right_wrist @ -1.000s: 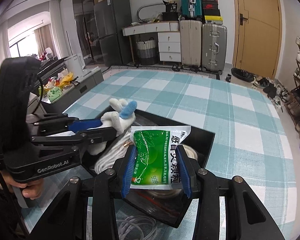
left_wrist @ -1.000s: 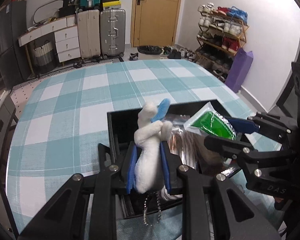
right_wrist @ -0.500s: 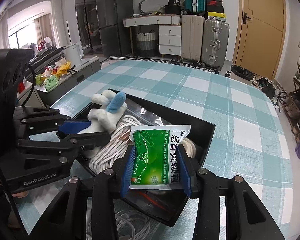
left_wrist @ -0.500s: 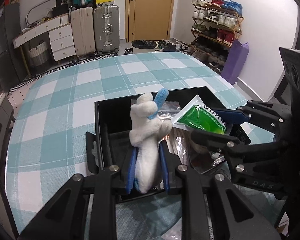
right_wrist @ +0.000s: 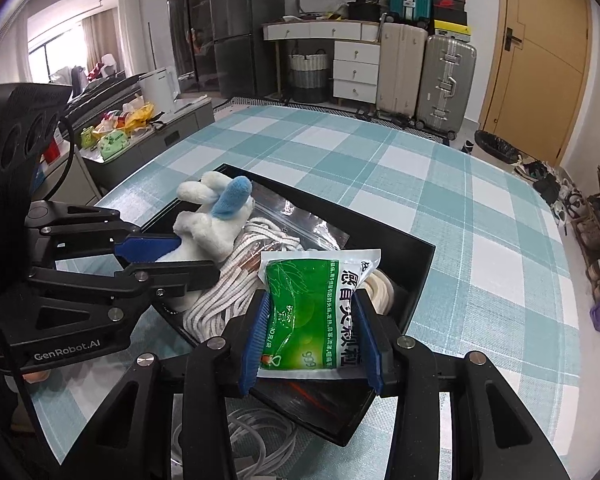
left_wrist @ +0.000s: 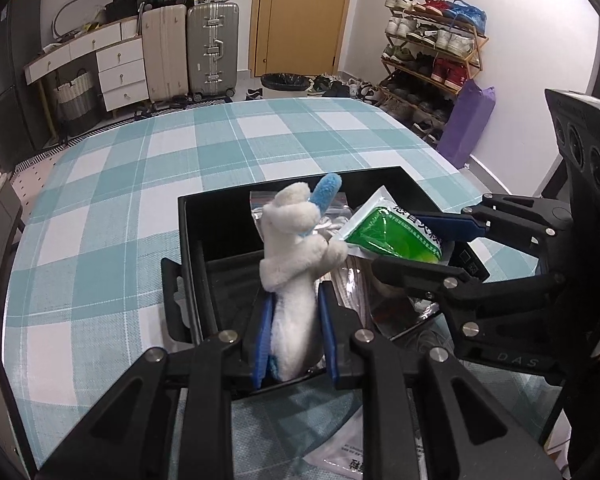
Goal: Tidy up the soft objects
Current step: 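Open both tools to drop the plush toy and green sachet into the box, then lower the right tool to the white cable bundle and grasp it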
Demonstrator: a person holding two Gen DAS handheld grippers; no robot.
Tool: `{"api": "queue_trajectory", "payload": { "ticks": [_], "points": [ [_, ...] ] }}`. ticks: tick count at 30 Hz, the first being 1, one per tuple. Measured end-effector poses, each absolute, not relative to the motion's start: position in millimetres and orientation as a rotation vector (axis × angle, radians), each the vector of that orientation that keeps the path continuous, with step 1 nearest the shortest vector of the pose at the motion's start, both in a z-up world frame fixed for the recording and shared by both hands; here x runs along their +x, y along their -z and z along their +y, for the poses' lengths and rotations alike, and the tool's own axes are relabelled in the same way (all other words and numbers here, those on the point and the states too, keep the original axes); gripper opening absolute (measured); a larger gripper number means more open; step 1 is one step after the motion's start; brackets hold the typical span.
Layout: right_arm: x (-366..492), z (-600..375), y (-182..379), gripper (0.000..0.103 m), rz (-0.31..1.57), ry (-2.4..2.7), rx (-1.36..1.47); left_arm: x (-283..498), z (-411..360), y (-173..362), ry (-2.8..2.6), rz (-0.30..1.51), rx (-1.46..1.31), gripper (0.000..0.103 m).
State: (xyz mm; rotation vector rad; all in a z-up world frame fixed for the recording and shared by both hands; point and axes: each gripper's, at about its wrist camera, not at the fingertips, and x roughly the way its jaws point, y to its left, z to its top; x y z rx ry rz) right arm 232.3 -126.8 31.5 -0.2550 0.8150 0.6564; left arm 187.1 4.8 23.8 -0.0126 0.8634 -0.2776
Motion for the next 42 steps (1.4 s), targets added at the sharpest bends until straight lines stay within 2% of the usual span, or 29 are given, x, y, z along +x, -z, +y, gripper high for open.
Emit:
{"api": "queue_trajectory", "payload": {
  "ticks": [2,4,8,9,10,12,13,15,16,18,28,42],
  "points": [
    [232.4,-126.7,-31.7,0.041,0.813,-0.655,-0.252,187.5,5.1,-24.2,0.274,0.863,-0.01,0.021],
    [232.5,-126.5,-31.7,0.047,0.81,-0.662,-0.246,189.2,4.6,-24.8,0.281,0.868,-0.001,0.023],
    [225.8,-125.8,-35.8,0.058,0.774,-0.65,-0.26,186.9,4.1,-30.4,0.273,0.854,0.026,0.043],
    [223.6,-128.5,-39.1,0.064,0.758,-0.646,-0.255,186.0,4.9,-32.5,0.267,0.848,0.03,0.049],
    [221.9,-130.8,-41.9,0.075,0.747,-0.643,-0.247,184.3,6.1,-35.2,0.272,0.837,0.024,0.053],
    [217.7,-137.8,-48.6,0.086,0.717,-0.623,-0.23,181.6,8.5,-39.2,0.265,0.82,0.024,0.059],
    [215.8,-140.3,-50.8,0.088,0.706,-0.611,-0.229,180.3,9.9,-40.6,0.259,0.815,0.023,0.062],
    [211.8,-147.3,-54.6,0.091,0.699,-0.59,-0.217,176.3,13.4,-43.6,0.289,0.798,-0.007,0.079],
    [210.0,-150.6,-55.6,0.094,0.699,-0.579,-0.21,174.9,14.0,-44.7,0.286,0.793,-0.009,0.083],
    [207.0,-159.8,-57.7,0.101,0.702,-0.54,-0.18,169.8,14.4,-48.2,0.243,0.772,0.013,0.103],
    [171.4,-185.8,-66.8,0.102,0.718,-0.528,-0.1,140.0,32.9,-55.4,0.201,0.726,-0.055,0.103],
    [130.0,-180.9,-50.1,0.102,0.745,-0.54,-0.082,102.8,32.1,-42.2,0.183,0.709,-0.058,0.103]
  ]
}}
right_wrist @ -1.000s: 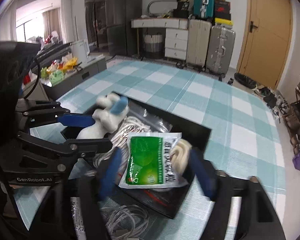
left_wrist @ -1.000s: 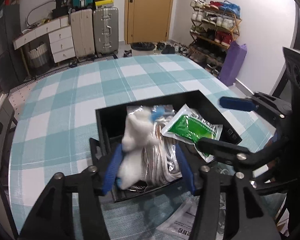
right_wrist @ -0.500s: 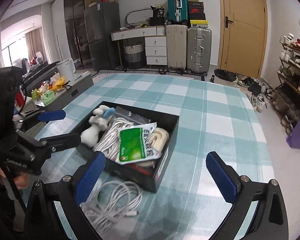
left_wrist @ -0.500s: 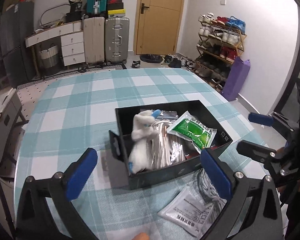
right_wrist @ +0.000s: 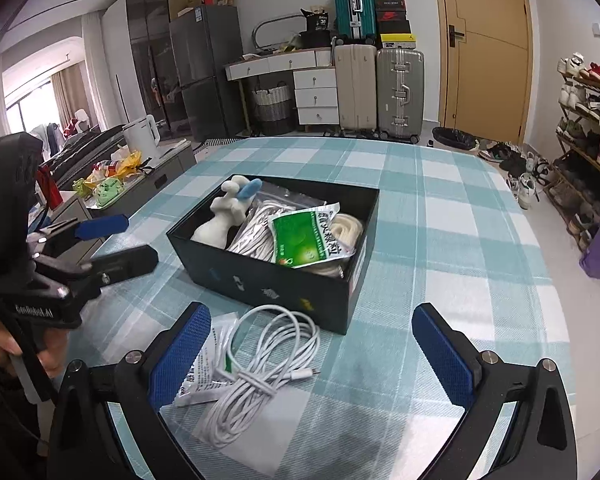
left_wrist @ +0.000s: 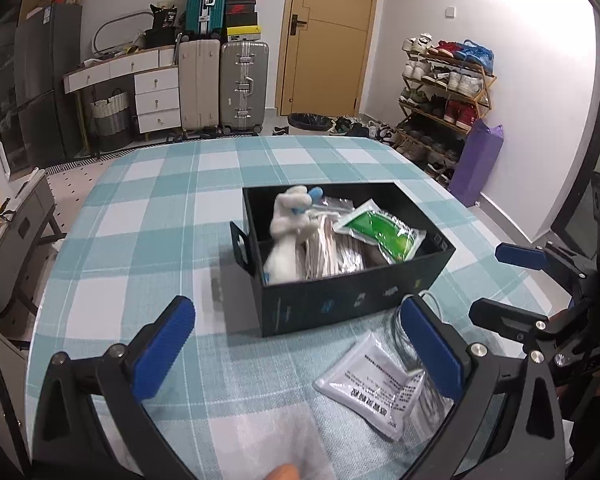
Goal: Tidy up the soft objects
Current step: 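Lower the right tool to the white cable bundle and grasp it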
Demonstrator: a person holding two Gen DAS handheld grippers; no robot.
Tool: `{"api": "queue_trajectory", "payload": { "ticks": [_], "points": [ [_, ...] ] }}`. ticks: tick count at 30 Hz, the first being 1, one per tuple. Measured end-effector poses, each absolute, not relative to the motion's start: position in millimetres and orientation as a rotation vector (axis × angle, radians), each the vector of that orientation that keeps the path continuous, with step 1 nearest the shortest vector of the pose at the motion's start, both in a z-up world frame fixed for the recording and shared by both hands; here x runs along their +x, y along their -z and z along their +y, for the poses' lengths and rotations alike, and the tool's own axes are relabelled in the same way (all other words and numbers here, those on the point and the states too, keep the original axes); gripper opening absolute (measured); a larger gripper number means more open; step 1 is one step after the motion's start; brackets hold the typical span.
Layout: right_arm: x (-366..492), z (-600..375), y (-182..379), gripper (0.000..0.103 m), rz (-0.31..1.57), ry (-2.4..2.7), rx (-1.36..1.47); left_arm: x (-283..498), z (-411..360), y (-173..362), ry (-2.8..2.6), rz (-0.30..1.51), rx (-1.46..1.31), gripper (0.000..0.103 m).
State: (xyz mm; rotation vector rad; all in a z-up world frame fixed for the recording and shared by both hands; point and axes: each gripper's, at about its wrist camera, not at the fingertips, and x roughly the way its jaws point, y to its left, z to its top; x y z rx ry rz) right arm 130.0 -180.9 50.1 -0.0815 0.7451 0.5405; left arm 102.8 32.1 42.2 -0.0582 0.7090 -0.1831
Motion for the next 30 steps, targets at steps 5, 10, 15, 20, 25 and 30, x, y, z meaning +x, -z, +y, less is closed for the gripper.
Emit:
{"api": "queue_trajectory", "payload": {
  "ticks": [5,10,15,20,25,30],
  "points": [
    [124.5,-177.2,-44.3,0.102,0.752,-0.535,-0.102,98.4,30.7,-35.8,0.178,0.723,-0.056,0.103],
    [122.2,-175.4,-38.3,0.102,0.759,-0.546,-0.106,92.0,31.6,-32.7,0.169,0.713,-0.045,0.103],
    [119.7,-171.8,-28.2,0.102,0.783,-0.56,-0.119,88.7,32.9,-26.3,0.167,0.723,-0.052,0.103],
    [120.1,-170.7,-16.8,0.102,0.817,-0.564,-0.12,89.2,31.7,-16.8,0.179,0.742,-0.059,0.103],
    [122.6,-167.8,-6.8,0.102,0.854,-0.573,-0.124,94.0,28.6,-8.3,0.192,0.766,-0.059,0.103],
    [123.7,-162.9,0.5,0.102,0.878,-0.579,-0.143,96.7,27.2,-1.5,0.199,0.784,-0.063,0.103]
  ]
}}
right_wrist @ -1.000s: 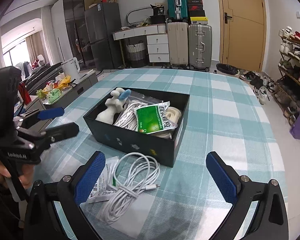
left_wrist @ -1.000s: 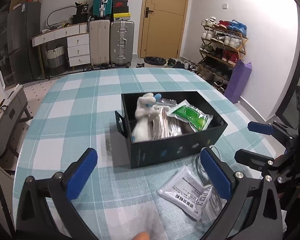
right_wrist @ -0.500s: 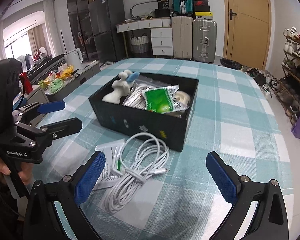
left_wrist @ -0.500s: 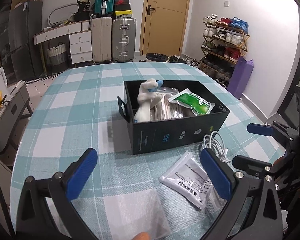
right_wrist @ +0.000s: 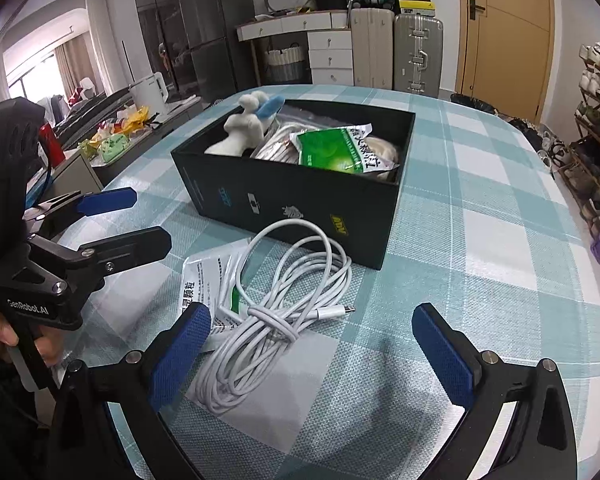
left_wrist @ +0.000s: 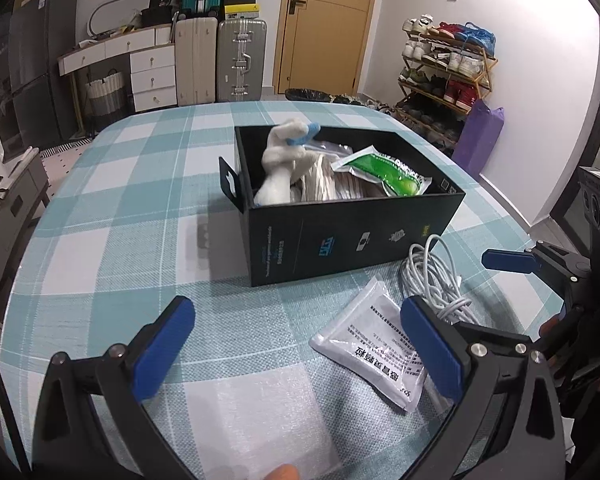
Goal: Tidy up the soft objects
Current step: 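Lower the right tool to the white cable bundle and grasp it, then grasp the white printed sachet with the left tool while the right tool lifts the cable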
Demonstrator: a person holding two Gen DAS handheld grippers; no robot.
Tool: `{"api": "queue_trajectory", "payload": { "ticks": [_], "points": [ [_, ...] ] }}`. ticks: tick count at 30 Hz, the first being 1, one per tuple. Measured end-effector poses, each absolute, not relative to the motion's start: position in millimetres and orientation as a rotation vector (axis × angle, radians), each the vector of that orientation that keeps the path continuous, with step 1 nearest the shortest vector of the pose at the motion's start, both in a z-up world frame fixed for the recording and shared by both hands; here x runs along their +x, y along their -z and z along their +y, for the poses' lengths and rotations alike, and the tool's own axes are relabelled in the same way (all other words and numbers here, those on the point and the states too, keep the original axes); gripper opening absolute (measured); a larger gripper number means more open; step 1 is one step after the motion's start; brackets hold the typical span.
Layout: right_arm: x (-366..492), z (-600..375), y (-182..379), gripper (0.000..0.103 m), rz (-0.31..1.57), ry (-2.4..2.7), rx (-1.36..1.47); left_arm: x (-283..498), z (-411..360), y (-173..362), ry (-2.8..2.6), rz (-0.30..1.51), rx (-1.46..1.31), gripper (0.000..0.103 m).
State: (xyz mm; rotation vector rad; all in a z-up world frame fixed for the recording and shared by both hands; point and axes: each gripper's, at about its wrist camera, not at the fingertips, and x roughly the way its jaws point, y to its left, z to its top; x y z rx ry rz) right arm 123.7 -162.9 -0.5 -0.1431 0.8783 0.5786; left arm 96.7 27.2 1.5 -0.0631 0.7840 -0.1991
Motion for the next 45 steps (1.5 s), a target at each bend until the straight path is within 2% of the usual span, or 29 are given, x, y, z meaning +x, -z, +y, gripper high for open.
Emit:
{"api": "queue_trajectory", "payload": {
  "ticks": [13,29,31,33,35,36,42,45],
  "points": [
    [128.6,-175.5,11.2,0.102,0.92,-0.481,-0.209,96.3,21.3,5.3,0.223,0.815,-0.049,0.103],
    [130.6,-177.8,19.0,0.101,0.933,-0.527,-0.113,96.7,9.9,7.6,0.242,0.832,-0.021,0.103],
    [128.9,-175.2,18.4,0.086,0.925,-0.533,-0.119,96.7,9.6,7.6,0.241,0.832,-0.021,0.103],
    [128.5,-173.9,18.6,0.078,0.928,-0.536,-0.125,96.6,9.3,7.9,0.237,0.833,-0.022,0.103],
    [127.2,-175.2,18.4,0.076,0.926,-0.537,-0.127,96.9,9.3,8.1,0.236,0.835,-0.022,0.103],
    [126.6,-176.2,18.3,0.072,0.926,-0.539,-0.13,97.4,10.0,8.4,0.236,0.835,-0.022,0.103],
    [124.2,-186.2,18.0,0.067,0.921,-0.528,-0.132,97.2,9.4,9.3,0.246,0.841,-0.033,0.103],
    [124.7,-186.2,18.5,0.06,0.916,-0.53,-0.132,98.4,7.7,10.9,0.253,0.849,-0.03,0.103]
  ]
}}
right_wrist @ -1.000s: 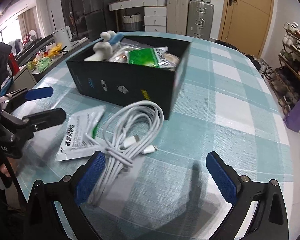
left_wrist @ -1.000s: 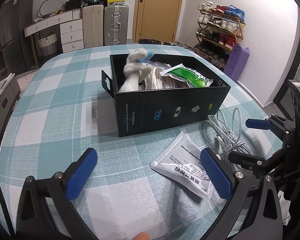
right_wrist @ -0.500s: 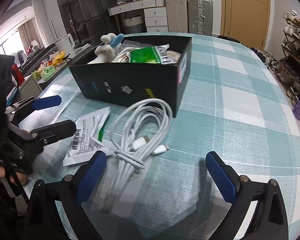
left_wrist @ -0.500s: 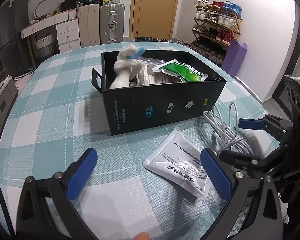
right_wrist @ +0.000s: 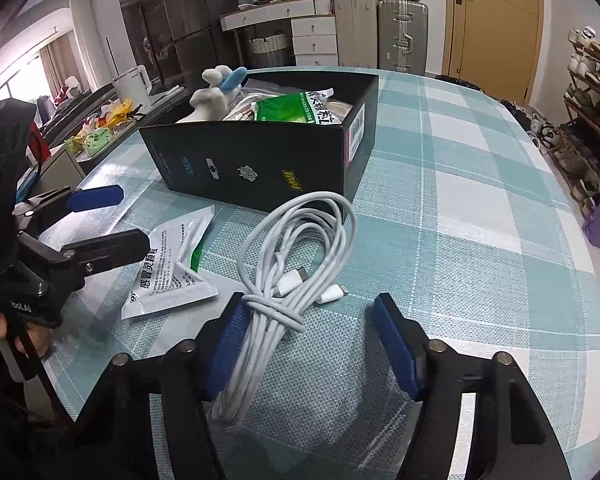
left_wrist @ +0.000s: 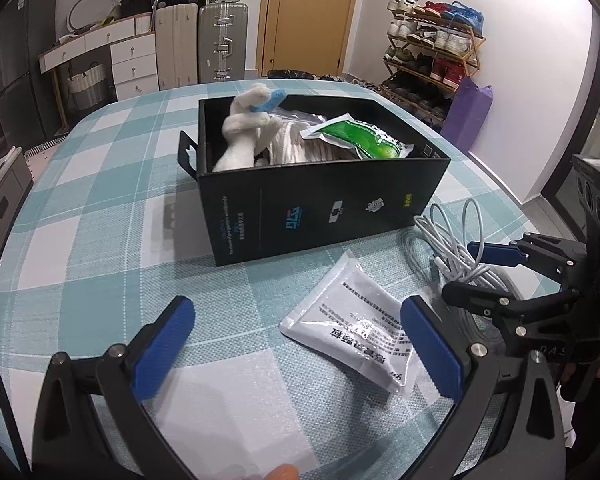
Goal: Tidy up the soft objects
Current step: 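Grasp the white printed sachet with the left tool while the right tool lifts the cable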
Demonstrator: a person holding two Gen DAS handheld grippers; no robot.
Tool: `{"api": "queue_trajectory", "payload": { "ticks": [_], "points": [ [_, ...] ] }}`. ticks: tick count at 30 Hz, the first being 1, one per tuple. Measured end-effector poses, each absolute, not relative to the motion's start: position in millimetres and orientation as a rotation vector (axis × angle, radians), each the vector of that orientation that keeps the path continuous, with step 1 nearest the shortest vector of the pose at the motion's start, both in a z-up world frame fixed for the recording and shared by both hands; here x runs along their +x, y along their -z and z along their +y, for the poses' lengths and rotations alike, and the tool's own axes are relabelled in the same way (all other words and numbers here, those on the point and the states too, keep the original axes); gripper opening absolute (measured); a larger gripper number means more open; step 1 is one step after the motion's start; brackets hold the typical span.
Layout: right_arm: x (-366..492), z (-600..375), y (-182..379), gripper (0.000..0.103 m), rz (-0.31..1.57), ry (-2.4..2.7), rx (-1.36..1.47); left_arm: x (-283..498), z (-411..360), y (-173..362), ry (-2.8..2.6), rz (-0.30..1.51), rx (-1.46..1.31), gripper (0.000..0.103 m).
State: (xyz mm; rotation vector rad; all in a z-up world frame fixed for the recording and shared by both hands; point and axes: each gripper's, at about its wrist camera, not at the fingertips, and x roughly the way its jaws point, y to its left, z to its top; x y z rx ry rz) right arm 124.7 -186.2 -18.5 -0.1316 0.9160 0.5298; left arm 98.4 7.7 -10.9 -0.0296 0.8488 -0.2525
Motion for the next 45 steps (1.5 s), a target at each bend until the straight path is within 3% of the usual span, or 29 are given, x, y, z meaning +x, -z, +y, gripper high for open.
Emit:
{"api": "queue_trajectory", "payload": {
  "ticks": [9,35,45],
  "points": [
    [114.1,-177.0,13.7,0.031,0.879,-0.592,-0.159,96.7,2.9,11.9,0.28,0.862,-0.019,0.103],
    [101.7,-194.4,1.5,0.031,0.825,-0.608,-0.129,113.2,-41.4,23.0,0.369,0.966,0.154,0.101],
    [99.6,-195.3,-0.1,0.031,0.822,-0.601,-0.13,110.6,-36.4,18.2,0.368,0.931,0.164,0.078]
  ]
}}
